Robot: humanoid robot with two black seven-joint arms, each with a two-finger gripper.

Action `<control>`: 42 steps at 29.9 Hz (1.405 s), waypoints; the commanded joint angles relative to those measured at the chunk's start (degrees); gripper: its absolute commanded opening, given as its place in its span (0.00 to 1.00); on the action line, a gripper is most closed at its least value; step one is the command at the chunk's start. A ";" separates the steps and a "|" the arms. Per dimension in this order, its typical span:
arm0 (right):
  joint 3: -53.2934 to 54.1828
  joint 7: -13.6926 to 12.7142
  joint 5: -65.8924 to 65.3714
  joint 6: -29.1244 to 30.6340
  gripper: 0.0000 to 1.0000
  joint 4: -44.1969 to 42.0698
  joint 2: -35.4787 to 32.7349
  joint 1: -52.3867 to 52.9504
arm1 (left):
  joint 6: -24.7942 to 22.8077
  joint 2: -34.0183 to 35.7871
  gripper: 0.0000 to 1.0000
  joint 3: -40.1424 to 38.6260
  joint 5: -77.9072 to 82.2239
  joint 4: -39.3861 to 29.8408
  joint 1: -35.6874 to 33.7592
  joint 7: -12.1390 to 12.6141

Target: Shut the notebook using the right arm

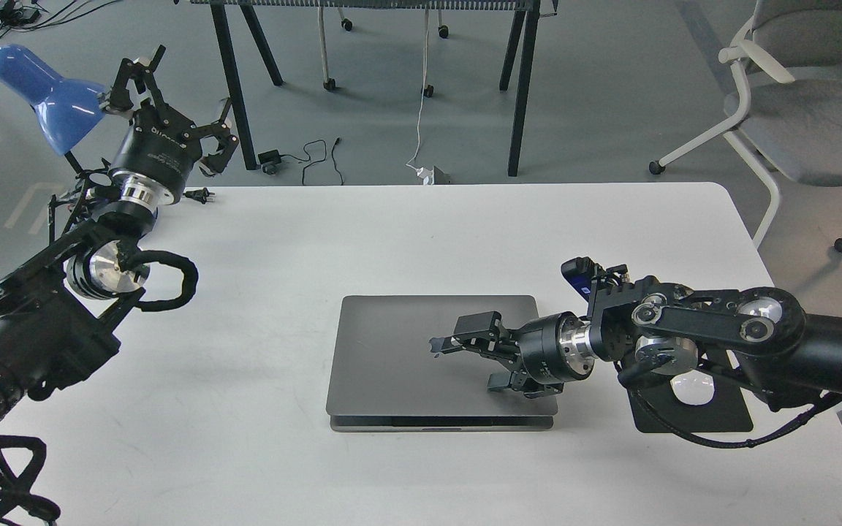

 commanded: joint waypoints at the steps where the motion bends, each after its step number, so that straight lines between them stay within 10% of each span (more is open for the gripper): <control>1: 0.25 0.08 -0.03 -0.09 1.00 -0.22 -0.23 -1.01 | 0.00 -0.04 1.00 0.00 0.00 0.00 0.01 0.00; 42: 12.09 0.17 0.06 -0.70 1.00 -1.89 -0.06 -3.74 | 0.00 -0.04 1.00 0.00 0.00 0.00 0.01 0.00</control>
